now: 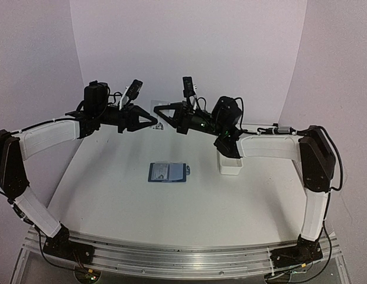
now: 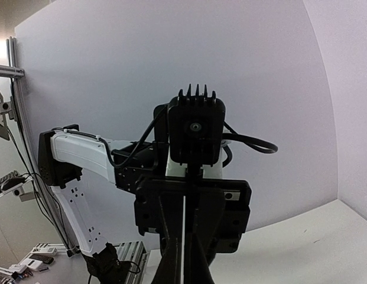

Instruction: Put the credit cards into the card holder

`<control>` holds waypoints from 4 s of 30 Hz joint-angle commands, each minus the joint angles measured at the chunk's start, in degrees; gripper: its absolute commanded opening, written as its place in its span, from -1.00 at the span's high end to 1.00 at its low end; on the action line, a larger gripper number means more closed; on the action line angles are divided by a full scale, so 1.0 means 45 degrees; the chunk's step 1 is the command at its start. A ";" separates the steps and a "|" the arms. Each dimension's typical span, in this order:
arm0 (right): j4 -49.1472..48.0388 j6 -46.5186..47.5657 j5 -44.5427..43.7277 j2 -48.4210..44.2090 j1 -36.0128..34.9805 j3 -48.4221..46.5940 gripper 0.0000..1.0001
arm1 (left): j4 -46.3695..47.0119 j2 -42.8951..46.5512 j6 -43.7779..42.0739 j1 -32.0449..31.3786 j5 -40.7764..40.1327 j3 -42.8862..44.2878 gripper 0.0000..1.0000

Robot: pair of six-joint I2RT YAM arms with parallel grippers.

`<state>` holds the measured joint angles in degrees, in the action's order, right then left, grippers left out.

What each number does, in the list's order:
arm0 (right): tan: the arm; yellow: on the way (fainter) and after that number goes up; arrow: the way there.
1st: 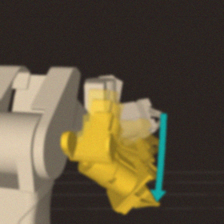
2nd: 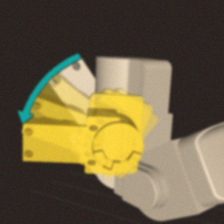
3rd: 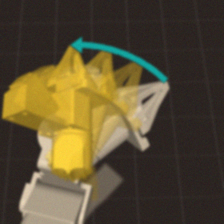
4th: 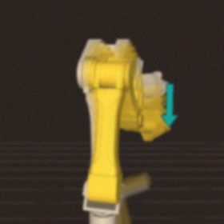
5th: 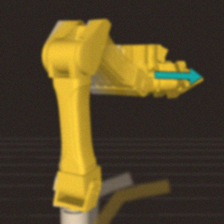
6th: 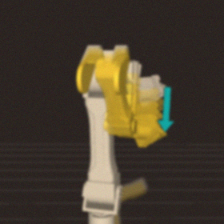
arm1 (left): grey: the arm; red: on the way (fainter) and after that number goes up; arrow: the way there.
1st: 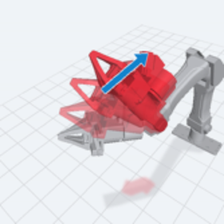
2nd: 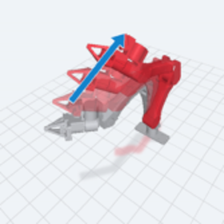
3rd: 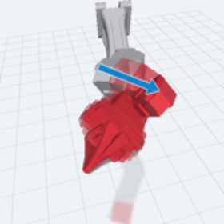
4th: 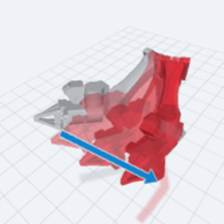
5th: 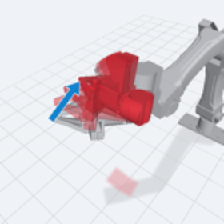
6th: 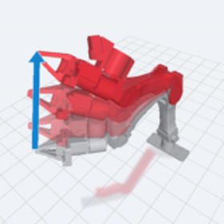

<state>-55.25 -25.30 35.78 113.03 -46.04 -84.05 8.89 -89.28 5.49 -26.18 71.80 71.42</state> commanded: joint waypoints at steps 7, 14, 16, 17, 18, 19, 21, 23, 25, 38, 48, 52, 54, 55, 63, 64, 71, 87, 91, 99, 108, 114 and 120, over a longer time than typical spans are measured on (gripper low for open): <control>0.1558 0.0146 -0.3599 -0.0935 0.0021 0.0751 -0.13 | -0.0890 0.0417 0.2364 -0.0034 -0.3294 -0.0366 1.00; 0.8976 -0.0544 -0.9082 -0.0531 0.0092 -0.0317 -0.41 | -0.1151 -0.0999 0.5238 0.0018 -0.6329 -0.2051 1.00; 0.9408 -0.1845 -0.8157 0.0002 0.0182 -0.0403 -0.31 | -0.0667 -0.1576 0.5430 0.0016 -0.6618 -0.2197 1.00; 0.9713 -0.2317 -0.8070 0.0246 0.0216 -0.0435 -0.28 | -0.0616 -0.1917 0.5345 0.0016 -0.6778 -0.2132 1.00; 1.0060 -0.2907 -0.8051 0.0500 0.0272 -0.0419 -0.24 | -0.0577 -0.2301 0.5254 0.0011 -0.6906 -0.2053 1.00; 1.0371 -0.3516 -0.8049 0.0735 0.0343 -0.0340 -0.20 | -0.0531 -0.2662 0.5212 0.0000 -0.7100 -0.1972 1.00; 1.0956 -0.4136 -0.8049 0.1266 0.0388 -0.0376 -0.09 | -0.0417 -0.3346 0.5207 -0.0088 -0.7308 -0.1787 1.00; 1.1587 -0.4057 -0.8049 0.1907 0.0388 -0.0870 0.00 | -0.0319 -0.4004 0.5256 -0.0186 -0.7396 -0.1437 1.00; 1.2447 -0.3656 -0.8186 0.2600 0.0379 -0.1703 0.11 | -0.0134 -0.4515 0.5348 -0.0264 -0.7434 -0.1213 1.00; 1.4055 -0.2590 -0.8733 0.4178 0.0388 -0.2616 0.38 | 0.0870 -0.6153 0.6232 -0.0542 -0.7355 -0.0737 1.00; 1.4032 -0.3096 -0.8608 0.4429 0.0380 -0.2201 0.46 | 0.0351 -0.6374 0.5913 -0.0608 -0.8715 -0.0784 1.00; 1.4016 -0.3320 -0.8526 0.4487 0.0384 -0.2097 0.48 | 0.0254 -0.5804 0.5412 -0.0648 -0.9050 -0.1167 1.00; 1.3982 -0.3421 -0.8496 0.4491 0.0380 -0.2006 0.49 | 0.0268 -0.5774 0.5374 -0.0752 -0.8988 -0.1357 1.00; 1.3973 -0.3477 -0.8471 0.4491 0.0383 -0.1973 0.49 | 0.0277 -0.5846 0.5490 -0.0818 -0.8893 -0.1435 1.00; 1.3590 -0.3928 -0.8250 0.4339 0.0376 -0.1532 0.49 | 0.0481 -0.6417 0.6151 -0.1042 -0.8688 -0.1747 1.00; 1.3503 -0.3971 -0.8220 0.4317 0.0373 -0.1462 0.49 | 0.0633 -0.6454 0.6182 -0.1053 -0.8617 -0.1818 1.00; 1.2776 -0.4609 -0.8050 0.4023 0.0385 -0.0646 0.49 | 0.0855 -0.6264 0.6395 -0.1078 -0.8503 -0.2498 1.00; 1.0278 -0.7424 -0.7184 0.3170 0.0280 0.2162 0.55 | 0.3348 -0.6861 1.0088 -0.1058 -0.7541 -0.3547 1.00; 1.0188 -0.7759 -0.7139 0.3047 -0.0030 0.2578 0.57 | 0.3518 -0.6931 1.0038 -0.0959 -0.7381 -0.3611 1.00; 1.0110 -0.7742 -0.6098 0.2809 -0.0284 0.3177 0.79 | 0.2835 -0.6955 0.9251 -0.0526 -0.6899 -0.3720 1.00; 0.9898 -0.6865 -0.4657 0.2500 -0.0296 0.3033 0.75 | 0.1900 -0.7024 0.7847 -0.0226 -0.6425 -0.3519 1.00; 0.9521 -0.7428 -0.4704 0.2958 -0.0292 0.3120 0.69 | 0.0303 -0.6488 0.6392 0.0338 -0.5923 -0.3545 1.00; 0.9407 -0.7500 -0.4735 0.3514 -0.0285 0.2767 0.74 | 0.0929 -0.6653 0.5559 0.0235 -0.4343 -0.3399 1.00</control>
<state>-17.24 -58.22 12.28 124.76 -46.17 -71.49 17.91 -118.45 35.01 -24.92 48.94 55.88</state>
